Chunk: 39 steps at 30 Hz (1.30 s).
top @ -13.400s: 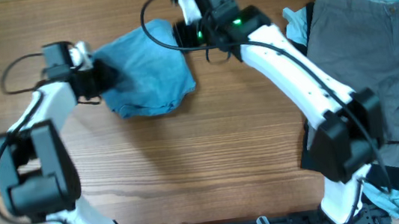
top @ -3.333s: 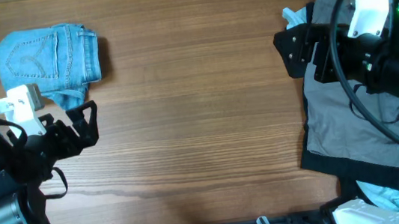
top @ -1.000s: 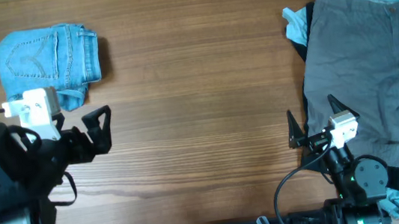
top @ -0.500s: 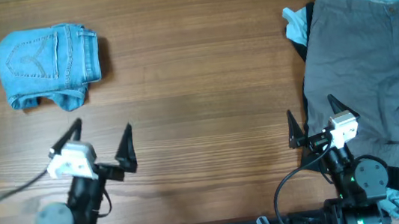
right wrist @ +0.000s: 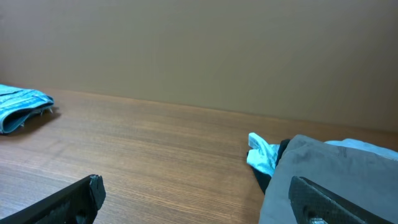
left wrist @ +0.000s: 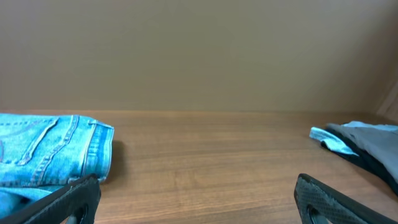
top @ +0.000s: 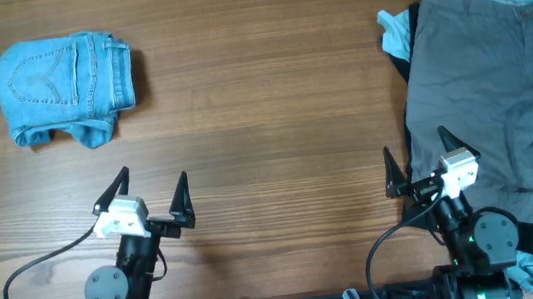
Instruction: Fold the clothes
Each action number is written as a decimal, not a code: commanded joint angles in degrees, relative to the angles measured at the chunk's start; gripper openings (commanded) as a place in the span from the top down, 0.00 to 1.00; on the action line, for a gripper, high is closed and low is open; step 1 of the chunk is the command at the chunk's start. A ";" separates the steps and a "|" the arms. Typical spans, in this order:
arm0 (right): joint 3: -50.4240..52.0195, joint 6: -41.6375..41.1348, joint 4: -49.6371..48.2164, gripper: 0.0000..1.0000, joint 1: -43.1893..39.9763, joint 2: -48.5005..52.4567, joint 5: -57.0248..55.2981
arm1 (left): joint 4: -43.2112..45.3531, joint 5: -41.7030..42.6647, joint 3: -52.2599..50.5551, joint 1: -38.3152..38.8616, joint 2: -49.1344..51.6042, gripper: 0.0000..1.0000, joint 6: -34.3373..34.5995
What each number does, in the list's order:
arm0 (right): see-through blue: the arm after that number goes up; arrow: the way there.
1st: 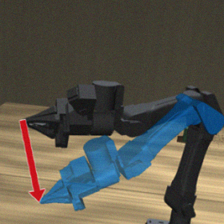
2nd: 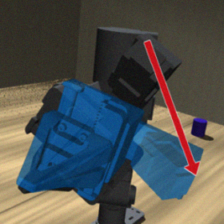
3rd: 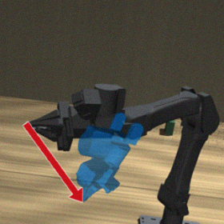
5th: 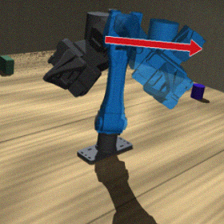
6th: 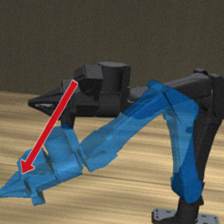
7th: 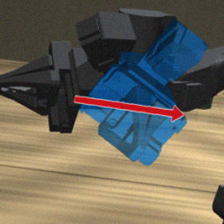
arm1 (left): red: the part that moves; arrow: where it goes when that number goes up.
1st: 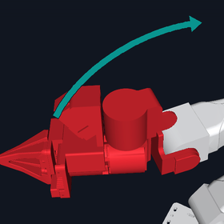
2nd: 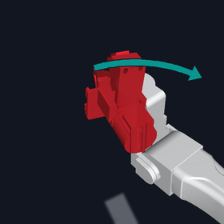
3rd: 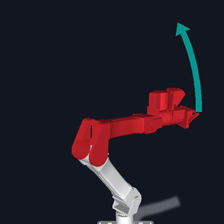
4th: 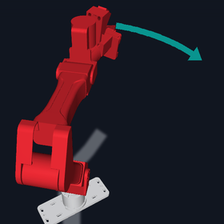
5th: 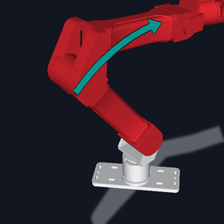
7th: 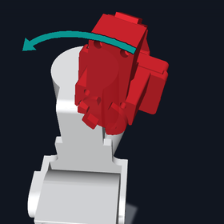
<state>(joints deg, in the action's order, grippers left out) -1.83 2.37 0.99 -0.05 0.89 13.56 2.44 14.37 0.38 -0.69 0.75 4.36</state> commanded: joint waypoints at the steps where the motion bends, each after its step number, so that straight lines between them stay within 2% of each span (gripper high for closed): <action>1: 0.61 -0.92 -0.28 0.00 -0.31 -0.61 1.09 | -2.67 -0.79 -0.04 0.44 -0.57 0.00 0.59; 3: 0.61 -0.90 -0.28 0.00 -0.31 -0.61 1.09 | -5.64 -0.81 -0.04 0.44 -0.52 0.00 0.59; 39: 0.61 -0.90 -0.28 0.00 -0.31 -0.61 1.09 | -5.51 -0.79 -0.04 0.44 -0.33 0.00 0.59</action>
